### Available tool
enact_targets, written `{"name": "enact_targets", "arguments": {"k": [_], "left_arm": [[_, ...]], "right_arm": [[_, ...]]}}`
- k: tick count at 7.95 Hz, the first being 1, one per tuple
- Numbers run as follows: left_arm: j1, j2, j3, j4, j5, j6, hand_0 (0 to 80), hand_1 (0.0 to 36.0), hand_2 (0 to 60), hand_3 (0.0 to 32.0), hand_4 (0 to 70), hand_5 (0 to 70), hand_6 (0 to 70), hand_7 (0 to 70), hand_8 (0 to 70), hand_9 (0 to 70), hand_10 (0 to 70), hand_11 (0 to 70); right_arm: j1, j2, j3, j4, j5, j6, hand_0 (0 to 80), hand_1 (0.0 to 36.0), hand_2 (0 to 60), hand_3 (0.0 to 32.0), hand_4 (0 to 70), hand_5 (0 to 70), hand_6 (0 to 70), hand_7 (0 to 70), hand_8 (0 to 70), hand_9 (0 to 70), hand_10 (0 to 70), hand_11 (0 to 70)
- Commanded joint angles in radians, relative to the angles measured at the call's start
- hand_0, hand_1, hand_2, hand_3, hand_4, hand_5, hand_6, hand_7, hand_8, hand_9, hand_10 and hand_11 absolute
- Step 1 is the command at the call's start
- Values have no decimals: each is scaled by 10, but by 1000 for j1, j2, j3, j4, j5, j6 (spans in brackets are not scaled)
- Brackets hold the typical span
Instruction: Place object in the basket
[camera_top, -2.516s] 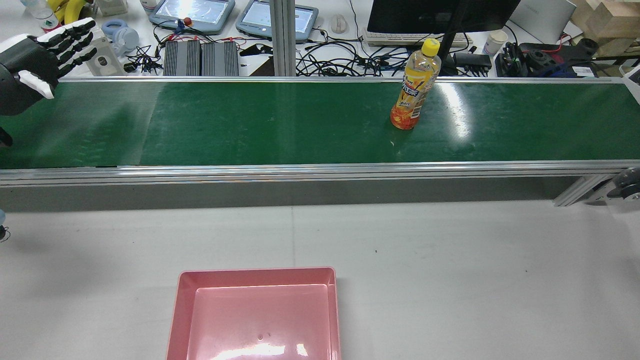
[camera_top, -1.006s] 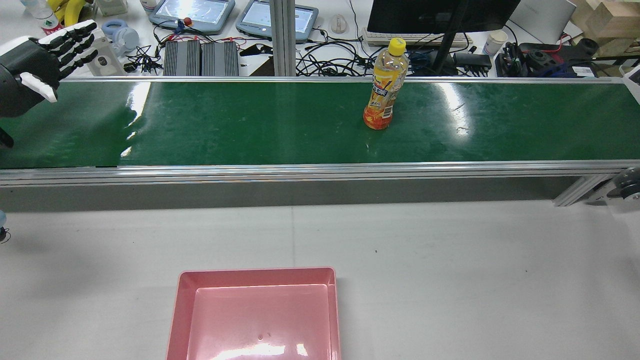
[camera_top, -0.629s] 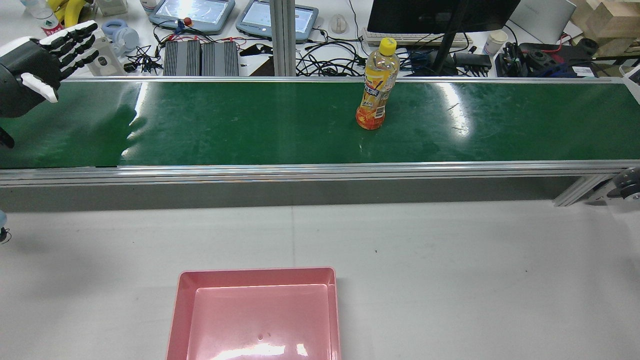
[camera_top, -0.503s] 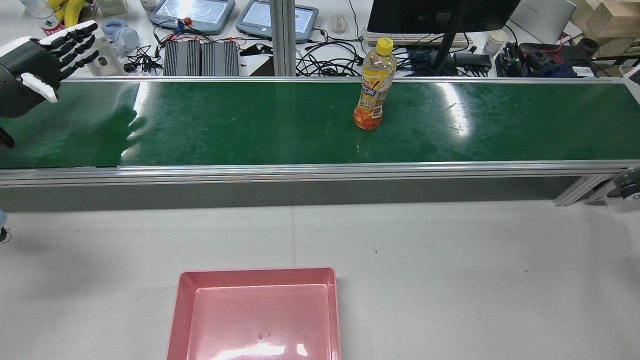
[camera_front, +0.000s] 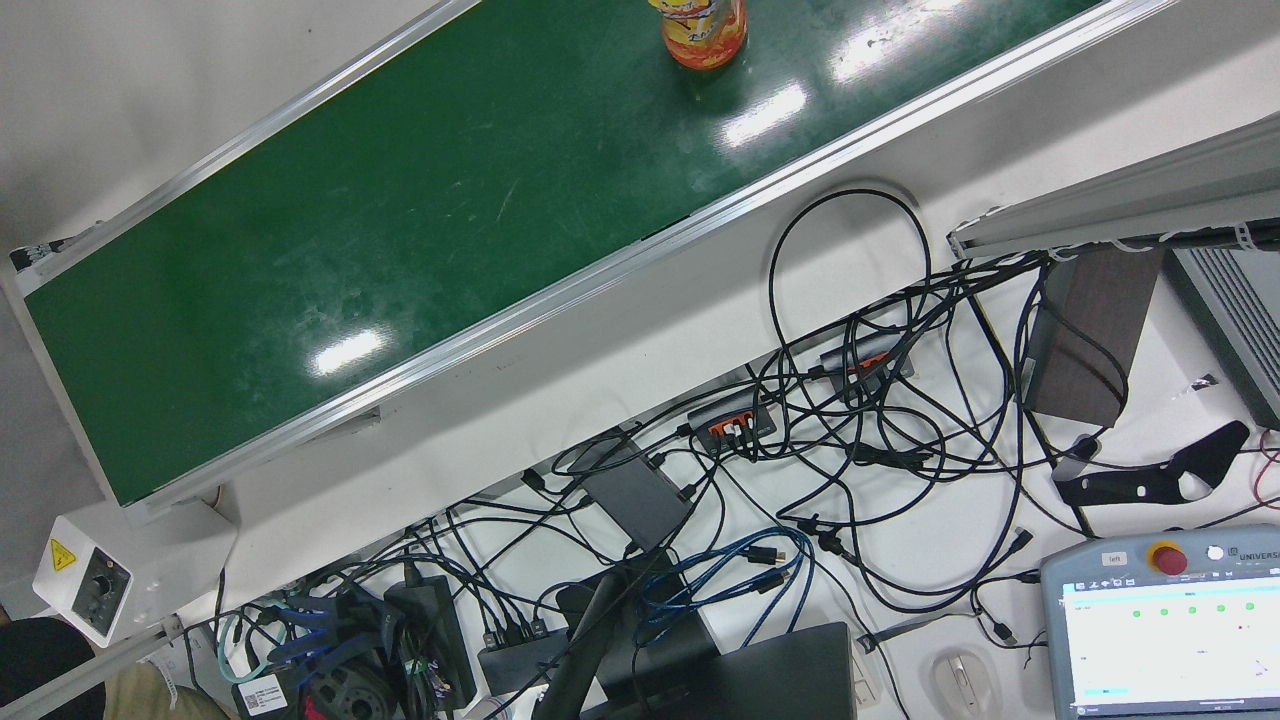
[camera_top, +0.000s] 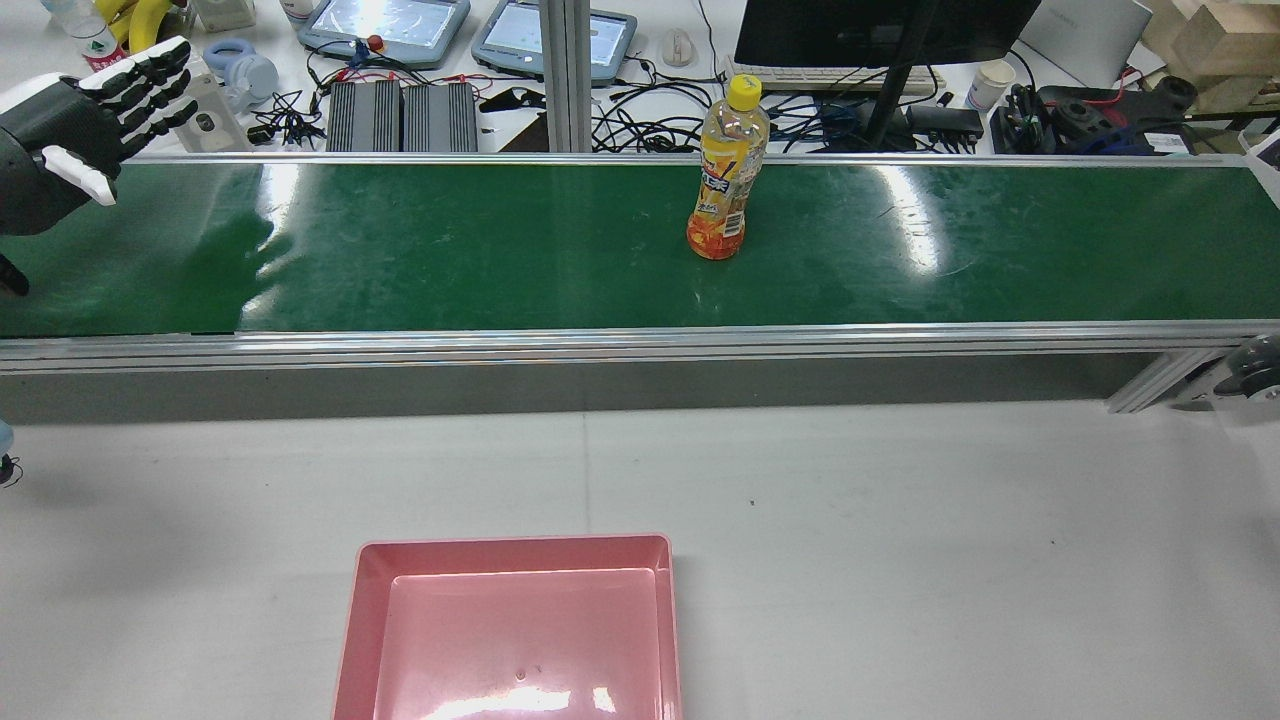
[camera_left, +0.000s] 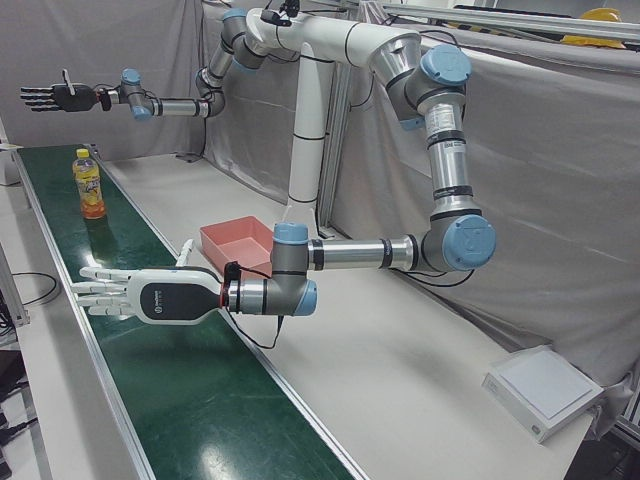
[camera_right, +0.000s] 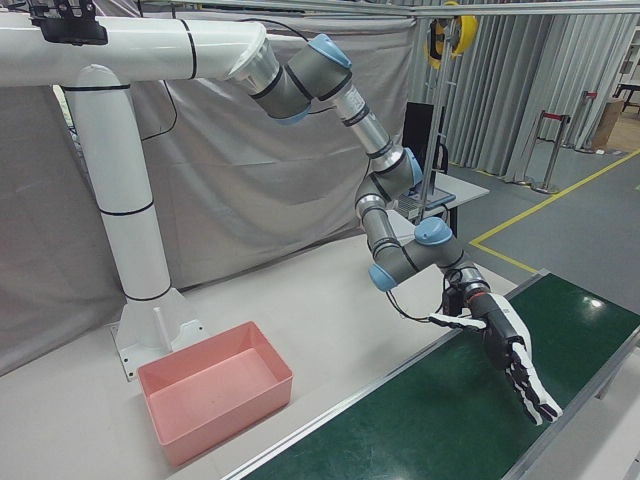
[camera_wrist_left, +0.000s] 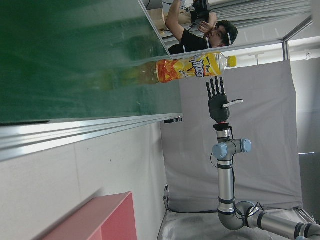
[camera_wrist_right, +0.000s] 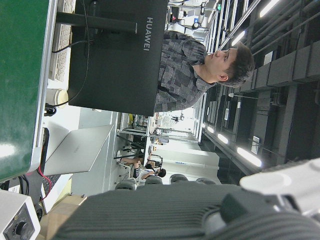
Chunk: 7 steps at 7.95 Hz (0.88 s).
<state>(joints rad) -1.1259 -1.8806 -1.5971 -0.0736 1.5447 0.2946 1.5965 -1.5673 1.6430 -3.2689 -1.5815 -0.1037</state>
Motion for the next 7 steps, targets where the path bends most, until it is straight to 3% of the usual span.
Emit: {"name": "enact_targets", "arguments": {"k": [1, 7], "left_arm": [[0, 0, -1, 0, 0, 1, 576, 35, 0, 10, 84, 7, 0, 0, 0, 0, 25, 52], [2, -3, -3, 0, 0, 1, 556, 23, 0, 6, 86, 46, 0, 0, 0, 0, 30, 58]], "right_arm": [[0, 0, 0, 0, 0, 1, 0, 0, 0, 0, 0, 0, 0, 0, 0, 0, 0, 0], [0, 0, 0, 0, 0, 1, 0, 0, 0, 0, 0, 0, 0, 0, 0, 0, 0, 0]]}}
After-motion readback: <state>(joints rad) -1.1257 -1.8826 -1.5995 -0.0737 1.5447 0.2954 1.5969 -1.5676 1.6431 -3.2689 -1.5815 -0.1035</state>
